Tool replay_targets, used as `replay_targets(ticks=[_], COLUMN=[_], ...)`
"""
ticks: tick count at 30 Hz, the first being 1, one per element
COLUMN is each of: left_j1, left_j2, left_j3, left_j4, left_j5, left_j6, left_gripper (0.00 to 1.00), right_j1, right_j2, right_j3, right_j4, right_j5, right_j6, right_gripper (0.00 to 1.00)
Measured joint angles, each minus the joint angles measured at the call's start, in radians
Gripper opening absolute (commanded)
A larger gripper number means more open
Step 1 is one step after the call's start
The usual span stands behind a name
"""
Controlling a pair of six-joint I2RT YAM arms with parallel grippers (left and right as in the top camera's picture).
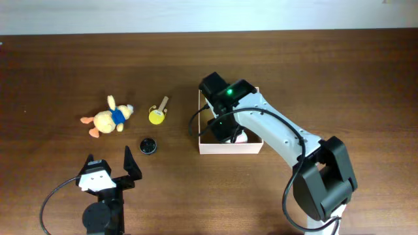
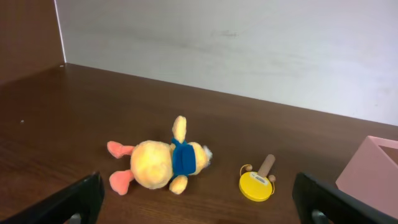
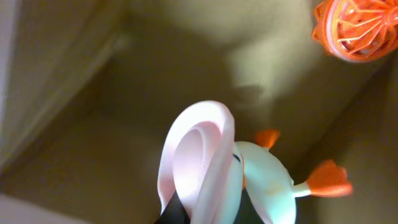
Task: Pack container
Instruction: 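Carry the plush duck into the box and release it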
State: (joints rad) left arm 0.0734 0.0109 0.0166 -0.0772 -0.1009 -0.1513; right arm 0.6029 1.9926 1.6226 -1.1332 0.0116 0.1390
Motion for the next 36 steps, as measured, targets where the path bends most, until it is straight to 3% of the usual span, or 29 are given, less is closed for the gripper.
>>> replay_targets(ticks=[7,11,14,24,30,32,36], left_j1=[0.0,0.0,0.0,0.0,0.0,0.0,0.0], left_j2=[0.0,0.0,0.0,0.0,0.0,0.0,0.0], left_j3=[0.0,0.0,0.0,0.0,0.0,0.0,0.0], left_j4=[0.0,0.0,0.0,0.0,0.0,0.0,0.0], left_j5=[0.0,0.0,0.0,0.0,0.0,0.0,0.0], left_j6=[0.0,0.0,0.0,0.0,0.0,0.0,0.0], left_gripper=[0.99,0.99,0.99,0.99,0.99,0.99,0.99], right_j1=[-0.031,-0.031,-0.031,-0.031,-0.031,-0.031,-0.031], right_j2=[0.0,0.0,0.0,0.0,0.0,0.0,0.0], right_j3=[-0.076,-0.078,-0.079,-0.079,-0.079,-0.078,-0.076], right_j4=[0.068,0.076,0.077,0.079,0.084,0.085,0.087], right_j5=[0.032,0.033,0.035,0.04,0.04,0.04,0.04], right_j6=[0.0,-0.002,-0.003,-0.014,-0.053,-0.064,-0.07], right_gripper=[0.05,0.27,0.33,0.35,0.59,0.71,0.83])
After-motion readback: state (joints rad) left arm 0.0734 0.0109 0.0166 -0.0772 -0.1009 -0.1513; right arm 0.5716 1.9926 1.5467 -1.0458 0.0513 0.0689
